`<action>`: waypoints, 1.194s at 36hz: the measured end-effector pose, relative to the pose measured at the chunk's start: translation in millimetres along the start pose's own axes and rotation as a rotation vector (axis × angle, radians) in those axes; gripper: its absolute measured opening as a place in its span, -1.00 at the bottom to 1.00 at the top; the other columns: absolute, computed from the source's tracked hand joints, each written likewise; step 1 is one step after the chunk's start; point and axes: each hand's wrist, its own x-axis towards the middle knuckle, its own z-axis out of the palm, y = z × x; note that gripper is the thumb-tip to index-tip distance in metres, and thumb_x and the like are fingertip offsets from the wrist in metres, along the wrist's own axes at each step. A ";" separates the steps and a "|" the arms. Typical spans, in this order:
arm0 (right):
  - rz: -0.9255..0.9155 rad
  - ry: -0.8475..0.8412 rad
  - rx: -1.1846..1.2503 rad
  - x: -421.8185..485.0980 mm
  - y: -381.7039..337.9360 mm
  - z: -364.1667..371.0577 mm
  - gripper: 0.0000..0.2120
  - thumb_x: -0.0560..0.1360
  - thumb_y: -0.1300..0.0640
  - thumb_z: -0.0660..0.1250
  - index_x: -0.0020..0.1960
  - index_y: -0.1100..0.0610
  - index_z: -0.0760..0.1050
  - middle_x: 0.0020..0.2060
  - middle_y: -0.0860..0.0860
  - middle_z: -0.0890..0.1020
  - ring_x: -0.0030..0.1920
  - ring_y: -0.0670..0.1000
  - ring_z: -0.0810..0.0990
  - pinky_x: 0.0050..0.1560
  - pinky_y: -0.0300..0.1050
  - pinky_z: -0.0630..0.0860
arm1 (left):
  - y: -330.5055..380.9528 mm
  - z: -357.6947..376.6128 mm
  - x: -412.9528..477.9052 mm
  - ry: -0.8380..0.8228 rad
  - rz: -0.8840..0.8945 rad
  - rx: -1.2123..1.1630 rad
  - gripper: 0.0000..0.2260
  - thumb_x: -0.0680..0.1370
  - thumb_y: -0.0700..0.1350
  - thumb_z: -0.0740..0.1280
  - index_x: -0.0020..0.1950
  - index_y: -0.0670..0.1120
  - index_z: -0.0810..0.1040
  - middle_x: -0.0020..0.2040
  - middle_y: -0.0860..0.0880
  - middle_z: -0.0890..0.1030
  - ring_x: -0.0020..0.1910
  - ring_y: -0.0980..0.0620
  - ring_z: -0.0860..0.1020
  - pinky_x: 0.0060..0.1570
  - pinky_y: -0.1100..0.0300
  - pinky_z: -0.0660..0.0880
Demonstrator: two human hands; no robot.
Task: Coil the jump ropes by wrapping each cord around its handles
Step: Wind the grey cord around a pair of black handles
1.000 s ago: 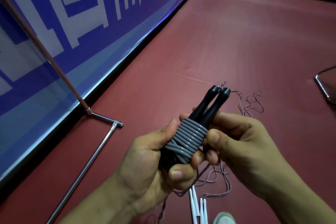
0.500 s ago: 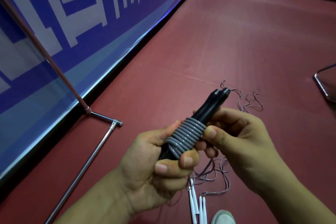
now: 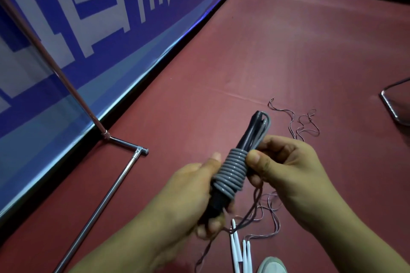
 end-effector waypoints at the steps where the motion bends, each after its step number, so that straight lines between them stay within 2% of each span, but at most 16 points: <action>1: 0.012 0.014 -0.023 -0.1 0.2 -0.5 -0.84 0.36 0.21 0.49 -0.15 0.30 0.61 -0.45 0.13 0.57 -0.48 -0.02 0.50 -0.44 -0.22 0.45 | 0.2 -0.9 -0.7 0.004 0.049 -0.007 -0.51 0.63 0.24 0.18 0.03 -0.18 0.59 -0.29 -0.17 0.60 -0.56 -0.02 0.46 -0.58 0.25 0.31; 3: 0.019 0.051 -0.093 2.9 2.3 -2.4 -0.83 0.34 0.18 0.47 -0.12 0.27 0.63 -0.44 0.14 0.60 -0.47 0.01 0.52 -0.43 -0.18 0.45 | 1.3 0.2 -4.5 0.016 0.204 0.134 -0.56 0.57 0.31 0.22 -0.02 -0.04 0.60 -0.23 -0.14 0.66 -0.41 -0.12 0.59 -0.46 0.08 0.46; 4: 0.025 0.071 -0.142 4.1 4.1 -2.0 -0.87 0.38 0.20 0.49 -0.13 0.25 0.63 -0.44 0.15 0.61 -0.47 0.02 0.52 -0.43 -0.15 0.45 | 1.3 -0.1 -6.6 0.027 0.270 0.243 -0.60 0.49 0.32 0.25 0.00 0.01 0.59 -0.18 -0.10 0.68 -0.31 -0.08 0.63 -0.35 0.01 0.51; 5: 0.037 0.084 -0.185 4.7 4.6 -1.7 -0.93 0.42 0.25 0.50 -0.13 0.23 0.64 -0.45 0.15 0.62 -0.47 0.02 0.53 -0.42 -0.12 0.45 | 0.8 -0.3 -8.5 0.052 0.323 0.354 -0.68 0.43 0.26 0.27 0.01 0.07 0.57 -0.16 -0.04 0.67 -0.27 0.01 0.62 -0.27 0.03 0.53; 6: 0.041 0.090 -0.228 5.0 5.7 -1.9 -0.95 0.44 0.28 0.50 -0.13 0.21 0.64 -0.45 0.16 0.63 -0.47 0.02 0.53 -0.42 -0.11 0.46 | -3.2 -0.3 -8.5 0.071 0.358 0.472 -0.75 0.39 0.15 0.29 0.02 0.13 0.53 -0.16 0.01 0.66 -0.28 0.10 0.58 -0.28 0.13 0.51; 8: 0.051 0.108 -0.312 4.2 6.2 2.0 -0.93 0.45 0.28 0.51 -0.14 0.18 0.63 -0.46 0.14 0.64 -0.48 -0.01 0.55 -0.41 -0.11 0.48 | -8.7 5.2 -11.0 0.127 0.360 0.653 -0.71 0.36 -0.03 0.28 0.04 0.23 0.44 -0.14 0.08 0.59 -0.26 0.17 0.53 -0.37 0.32 0.40; 9: 0.048 0.124 -0.342 2.9 5.7 5.8 -0.92 0.43 0.26 0.53 -0.15 0.17 0.63 -0.47 0.12 0.64 -0.49 -0.02 0.56 -0.40 -0.11 0.50 | -11.0 8.8 -12.4 0.177 0.352 0.720 -0.68 0.36 -0.08 0.28 0.05 0.24 0.39 -0.12 0.11 0.56 -0.21 0.17 0.52 -0.36 0.34 0.38; 12: 0.012 0.157 -0.414 -0.8 7.5 17.6 -0.89 0.40 0.18 0.57 -0.18 0.13 0.64 -0.46 0.06 0.64 -0.49 -0.02 0.60 -0.38 -0.09 0.54 | -17.7 15.1 -8.5 0.322 0.373 0.747 -0.69 0.39 -0.08 0.34 0.04 0.18 0.32 -0.08 0.13 0.50 -0.16 0.13 0.52 -0.34 0.31 0.36; 15: -0.012 0.169 -0.436 -0.7 6.1 22.4 -0.89 0.38 0.16 0.58 -0.21 0.09 0.65 -0.45 0.05 0.65 -0.47 -0.03 0.62 -0.38 -0.08 0.55 | -15.9 12.4 -3.2 0.384 0.406 0.740 -0.70 0.41 0.01 0.45 -0.04 0.13 0.34 -0.17 0.12 0.55 -0.24 0.14 0.54 -0.41 0.31 0.40; 20: -0.046 0.000 -0.273 -0.1 -3.1 17.9 -0.92 0.46 0.30 0.48 -0.09 0.15 0.68 -0.41 0.09 0.65 -0.42 -0.06 0.59 -0.37 -0.25 0.46 | -7.8 5.9 -0.8 0.443 0.432 0.630 -0.75 0.34 0.07 0.54 -0.18 0.06 0.50 -0.32 0.13 0.62 -0.35 0.22 0.56 -0.49 0.34 0.40; 23: -0.045 -0.067 -0.154 -1.7 -6.2 13.8 -0.89 0.47 0.33 0.42 -0.02 0.25 0.65 -0.40 0.09 0.64 -0.40 -0.06 0.59 -0.35 -0.31 0.46 | -6.4 2.6 -1.1 0.396 0.457 0.574 -0.80 0.30 0.01 0.53 -0.23 0.04 0.54 -0.33 0.19 0.63 -0.47 0.20 0.51 -0.49 0.31 0.38; 28: -0.047 -0.099 -0.104 -2.4 -3.8 4.0 -0.85 0.45 0.26 0.51 -0.01 0.27 0.64 -0.30 0.22 0.64 -0.37 0.04 0.61 -0.35 -0.05 0.51 | 2.8 1.4 -7.1 0.195 0.462 0.445 -0.90 0.35 -0.20 0.47 -0.19 -0.03 0.65 -0.40 0.14 0.63 -0.52 0.21 0.48 -0.48 0.29 0.38; 30: -0.051 -0.106 -0.094 -3.2 -2.9 0.2 -0.81 0.41 0.23 0.47 -0.01 0.28 0.64 -0.28 0.25 0.64 -0.36 0.07 0.61 -0.31 0.02 0.53 | 4.6 1.1 -8.2 0.115 0.458 0.370 -0.90 0.37 -0.25 0.45 -0.18 -0.07 0.65 -0.44 0.12 0.60 -0.55 0.18 0.45 -0.50 0.27 0.38; 33: -0.062 -0.116 -0.066 -3.9 -3.1 -3.3 -0.74 0.39 0.15 0.48 0.03 0.25 0.66 -0.25 0.25 0.65 -0.33 0.07 0.61 -0.28 -0.06 0.57 | 2.0 0.0 -6.9 0.052 0.459 0.290 -0.90 0.33 -0.19 0.42 -0.17 -0.10 0.62 -0.43 0.03 0.53 -0.53 0.06 0.41 -0.51 0.18 0.38; 39: -0.039 -0.156 0.015 -4.3 0.9 -3.8 -0.77 0.38 0.18 0.49 -0.01 0.27 0.65 -0.27 0.12 0.63 -0.33 0.02 0.57 -0.28 -0.16 0.55 | 2.6 -1.1 -5.7 -0.124 0.400 0.119 -0.87 0.35 -0.29 0.31 -0.12 -0.23 0.57 -0.45 -0.07 0.40 -0.64 -0.01 0.30 -0.59 0.28 0.32; 43: -0.010 -0.222 0.062 -4.7 1.9 -4.0 -0.49 0.33 -0.08 0.62 0.14 0.20 0.65 -0.10 0.30 0.58 -0.31 0.02 0.56 -0.30 -0.14 0.52 | 1.6 -1.7 -7.7 -0.270 0.360 0.009 -0.86 0.34 -0.33 0.27 -0.14 -0.23 0.54 -0.38 -0.23 0.32 -0.61 0.00 0.24 -0.62 0.32 0.28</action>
